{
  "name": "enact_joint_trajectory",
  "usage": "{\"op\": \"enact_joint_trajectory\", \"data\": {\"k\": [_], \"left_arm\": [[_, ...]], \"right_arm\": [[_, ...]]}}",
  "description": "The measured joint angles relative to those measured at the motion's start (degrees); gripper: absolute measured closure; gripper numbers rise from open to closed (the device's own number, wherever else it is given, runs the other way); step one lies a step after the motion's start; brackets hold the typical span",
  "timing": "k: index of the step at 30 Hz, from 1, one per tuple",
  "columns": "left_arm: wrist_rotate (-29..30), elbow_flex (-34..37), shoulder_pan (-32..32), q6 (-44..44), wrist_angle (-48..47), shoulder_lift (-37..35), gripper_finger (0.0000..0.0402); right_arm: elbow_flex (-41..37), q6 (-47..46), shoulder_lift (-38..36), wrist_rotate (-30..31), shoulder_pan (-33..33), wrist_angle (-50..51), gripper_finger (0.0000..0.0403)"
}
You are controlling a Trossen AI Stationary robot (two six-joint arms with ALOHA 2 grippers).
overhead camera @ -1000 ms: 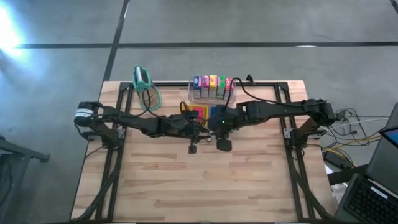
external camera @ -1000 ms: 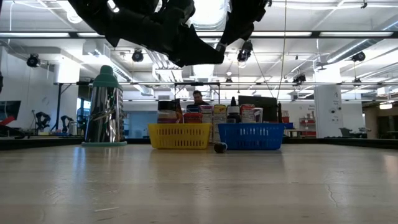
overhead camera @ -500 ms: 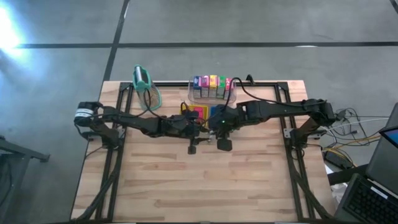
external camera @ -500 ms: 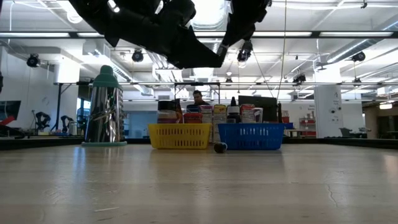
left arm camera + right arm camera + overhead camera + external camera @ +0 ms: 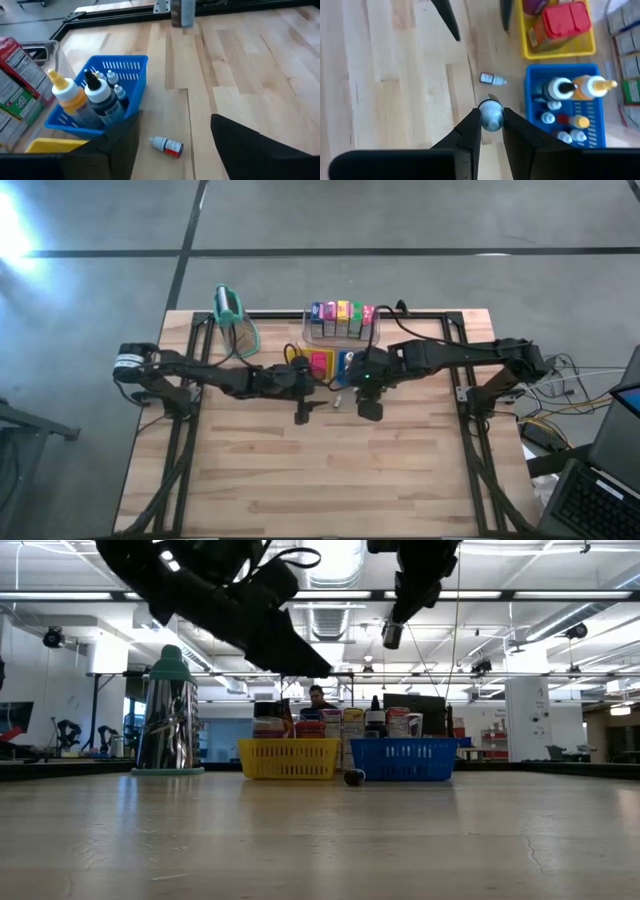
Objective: Pick & Place Kitchen Items
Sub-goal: Put the small black food coloring bottle into the blue bin
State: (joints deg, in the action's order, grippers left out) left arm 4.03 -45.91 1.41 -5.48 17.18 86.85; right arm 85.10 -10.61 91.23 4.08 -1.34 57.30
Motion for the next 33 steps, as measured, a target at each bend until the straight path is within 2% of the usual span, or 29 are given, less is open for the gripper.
{"op": "enact_joint_trajectory", "data": {"k": [6,14,20,33], "left_arm": [[0.41,4.50,0.38,1.86,8.36,-0.02,0.0159],[0.61,8.69,0.59,1.49,19.65,-0.13,0.0159],[0.61,8.88,0.60,0.08,20.17,-0.13,0.0159],[3.34,9.69,1.81,-2.64,20.08,-1.21,0.0159]], "right_arm": [[-5.02,-4.47,-4.96,3.89,0.01,0.33,0.0339],[-12.90,-11.72,-13.78,6.99,0.01,-4.68,0.0343],[-17.92,-16.42,-17.92,9.74,0.00,-7.40,0.0340],[-26.08,-23.15,-18.33,11.71,0.00,-16.87,0.0337]]}}
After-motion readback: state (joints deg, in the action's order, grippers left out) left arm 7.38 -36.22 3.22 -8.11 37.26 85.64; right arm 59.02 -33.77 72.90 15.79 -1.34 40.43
